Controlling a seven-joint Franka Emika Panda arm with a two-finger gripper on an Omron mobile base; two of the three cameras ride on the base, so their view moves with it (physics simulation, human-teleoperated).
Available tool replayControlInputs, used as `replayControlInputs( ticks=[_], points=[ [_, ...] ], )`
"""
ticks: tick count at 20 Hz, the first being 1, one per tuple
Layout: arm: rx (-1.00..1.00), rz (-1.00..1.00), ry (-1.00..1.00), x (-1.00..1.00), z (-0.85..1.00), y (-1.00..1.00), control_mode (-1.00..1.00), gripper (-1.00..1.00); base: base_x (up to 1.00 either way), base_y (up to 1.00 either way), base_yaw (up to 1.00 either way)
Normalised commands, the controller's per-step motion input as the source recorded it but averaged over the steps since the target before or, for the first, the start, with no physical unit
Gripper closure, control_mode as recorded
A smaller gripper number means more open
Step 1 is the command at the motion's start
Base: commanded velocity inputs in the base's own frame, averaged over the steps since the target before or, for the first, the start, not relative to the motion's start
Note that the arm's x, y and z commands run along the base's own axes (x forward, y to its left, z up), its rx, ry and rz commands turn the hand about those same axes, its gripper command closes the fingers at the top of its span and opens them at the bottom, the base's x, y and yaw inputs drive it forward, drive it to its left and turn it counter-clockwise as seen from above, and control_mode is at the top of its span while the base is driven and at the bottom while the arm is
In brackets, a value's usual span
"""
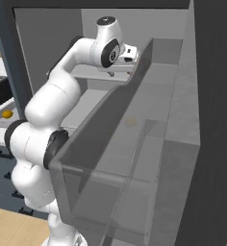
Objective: Place one lemon and one chicken drumstick in each tupperware on the nearby counter, to pack two identical lunches.
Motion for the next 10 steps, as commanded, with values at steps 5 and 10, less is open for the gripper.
replayControlInputs(
  ticks=[5,10],
  points=[
    [0.05,0.00,0.01,0.58,0.49,-0.04,-1.00,-1.00,0.00,0.00,0.00],
    [0.04,0.00,0.10,0.34,0.14,-0.27,-1.00,-1.00,0.00,0.00,0.00]
  ],
)
